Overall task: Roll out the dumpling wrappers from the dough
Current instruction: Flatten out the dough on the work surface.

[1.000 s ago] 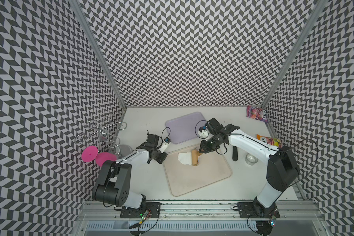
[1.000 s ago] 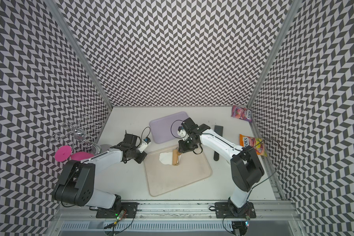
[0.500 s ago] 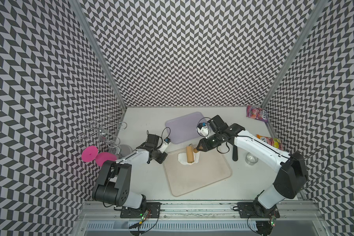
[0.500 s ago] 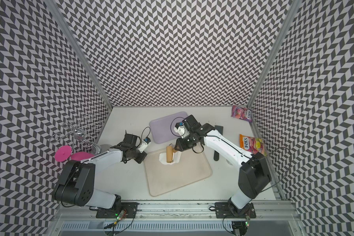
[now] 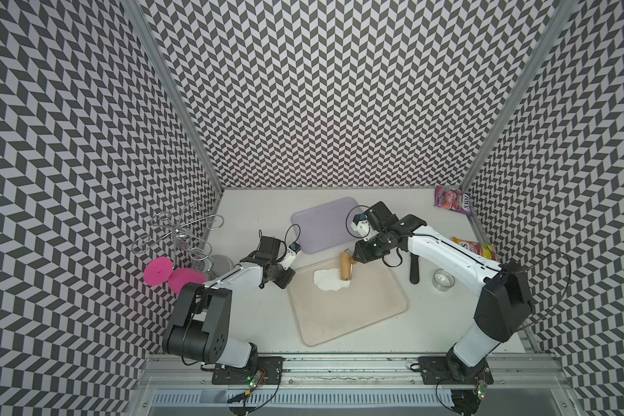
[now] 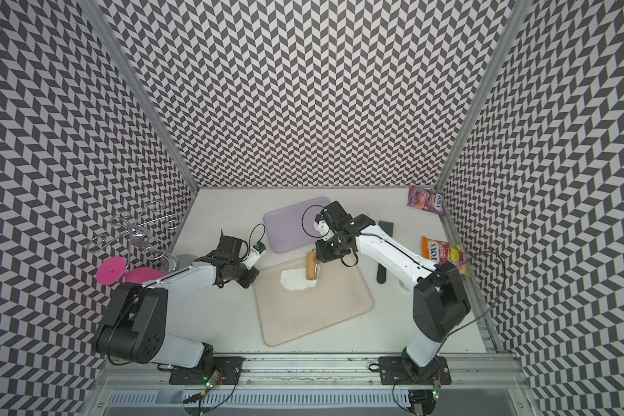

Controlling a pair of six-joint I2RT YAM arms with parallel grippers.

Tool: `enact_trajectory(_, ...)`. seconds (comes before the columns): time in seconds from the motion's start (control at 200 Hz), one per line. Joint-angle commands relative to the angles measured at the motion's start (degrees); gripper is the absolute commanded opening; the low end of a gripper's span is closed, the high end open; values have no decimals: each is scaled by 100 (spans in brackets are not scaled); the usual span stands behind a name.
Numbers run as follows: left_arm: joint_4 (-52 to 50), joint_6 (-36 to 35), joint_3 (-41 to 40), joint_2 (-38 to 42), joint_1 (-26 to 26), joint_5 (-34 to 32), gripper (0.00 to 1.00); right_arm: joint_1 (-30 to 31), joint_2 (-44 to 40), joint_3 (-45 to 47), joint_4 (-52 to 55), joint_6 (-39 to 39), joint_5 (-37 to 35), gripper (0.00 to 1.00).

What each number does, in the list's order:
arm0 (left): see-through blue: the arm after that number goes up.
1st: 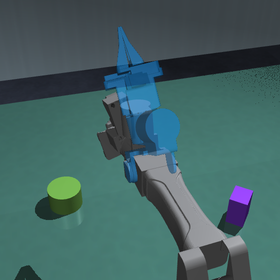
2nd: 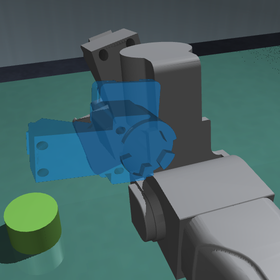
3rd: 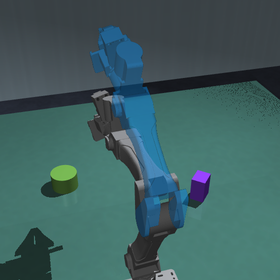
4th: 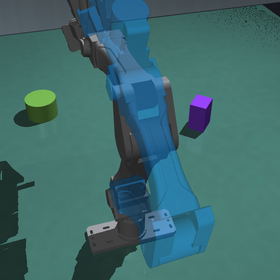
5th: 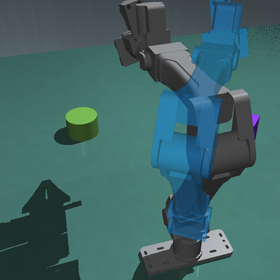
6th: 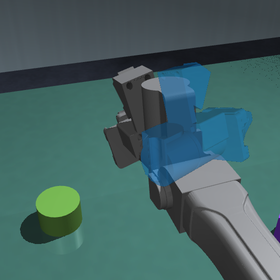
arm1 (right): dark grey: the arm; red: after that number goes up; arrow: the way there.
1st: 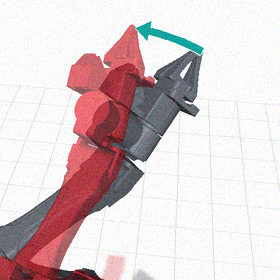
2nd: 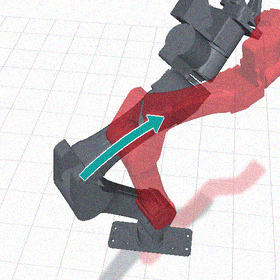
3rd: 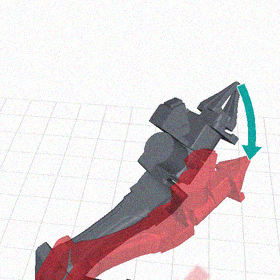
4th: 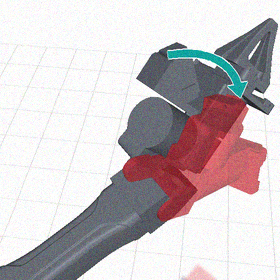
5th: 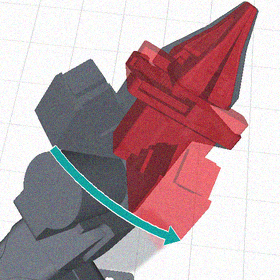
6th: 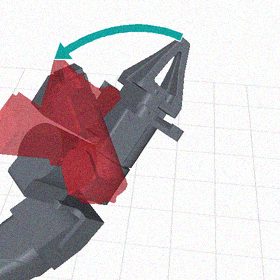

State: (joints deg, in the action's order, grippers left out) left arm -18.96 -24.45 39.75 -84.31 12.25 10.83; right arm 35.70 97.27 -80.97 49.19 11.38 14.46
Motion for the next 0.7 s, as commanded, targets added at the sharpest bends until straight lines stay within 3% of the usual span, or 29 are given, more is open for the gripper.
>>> enact_trajectory(0.0,-125,-130,-92,81,-3,16,0,-19,117,108,-247,-59,-303,0)
enact_trajectory(0.351,-119,-139,-106,70,-3,16,0,-416,234,958,120,114,-1006,0)
enact_trajectory(0.696,-108,-130,-110,82,-3,-11,0,-598,171,1196,446,240,-1794,0)
